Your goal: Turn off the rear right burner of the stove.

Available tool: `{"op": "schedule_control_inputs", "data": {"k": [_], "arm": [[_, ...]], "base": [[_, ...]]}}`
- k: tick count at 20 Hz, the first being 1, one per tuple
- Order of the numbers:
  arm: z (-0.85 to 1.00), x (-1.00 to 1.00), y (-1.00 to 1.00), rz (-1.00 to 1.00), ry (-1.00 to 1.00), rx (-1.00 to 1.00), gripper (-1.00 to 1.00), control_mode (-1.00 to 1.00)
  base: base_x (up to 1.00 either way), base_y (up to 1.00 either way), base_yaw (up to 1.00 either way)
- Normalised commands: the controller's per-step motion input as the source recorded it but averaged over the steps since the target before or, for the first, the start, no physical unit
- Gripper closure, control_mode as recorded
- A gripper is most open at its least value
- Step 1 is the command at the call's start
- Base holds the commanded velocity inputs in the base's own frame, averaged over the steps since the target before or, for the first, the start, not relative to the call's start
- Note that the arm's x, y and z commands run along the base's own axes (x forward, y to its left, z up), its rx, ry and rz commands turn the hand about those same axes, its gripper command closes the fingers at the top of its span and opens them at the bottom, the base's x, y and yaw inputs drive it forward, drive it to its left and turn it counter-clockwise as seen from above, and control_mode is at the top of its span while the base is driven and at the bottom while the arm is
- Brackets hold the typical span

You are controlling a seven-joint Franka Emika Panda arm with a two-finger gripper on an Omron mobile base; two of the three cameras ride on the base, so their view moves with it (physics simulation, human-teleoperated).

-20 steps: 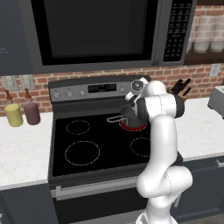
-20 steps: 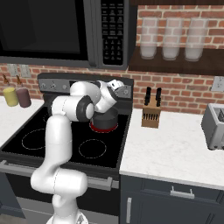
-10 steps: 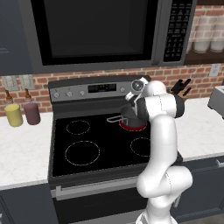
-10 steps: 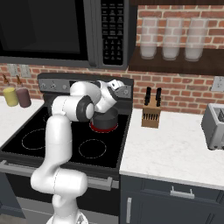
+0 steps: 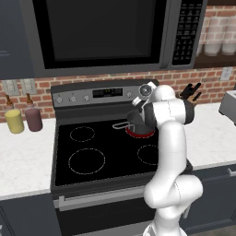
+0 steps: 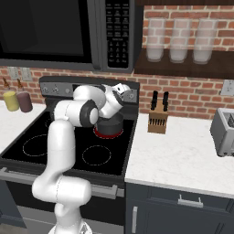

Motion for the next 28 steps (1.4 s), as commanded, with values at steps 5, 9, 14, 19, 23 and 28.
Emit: {"op": "schedule_control_inputs", "data": {"k": [5, 9, 14, 19, 23, 28], "arm": [[0.00, 0.00, 0.00, 0.00, 0.00, 0.00, 1.00, -1.00], [0.00, 0.00, 0.00, 0.00, 0.00, 0.00, 1.00, -1.00], [0.00, 0.00, 0.00, 0.00, 0.00, 0.00, 1.00, -1.00], [0.00, 0.00, 0.00, 0.00, 0.00, 0.00, 1.00, -1.00], [0.00, 0.00, 0.00, 0.00, 0.00, 0.00, 1.00, -1.00], [0.00, 0.00, 0.00, 0.00, 0.00, 0.00, 1.00, -1.00]], "base": [[0.00, 0.00, 0.00], [0.00, 0.00, 0.00], [0.00, 0.00, 0.00], [0.00, 0.00, 0.00], [0.00, 0.00, 0.00], [0.00, 0.00, 0.00]]}}
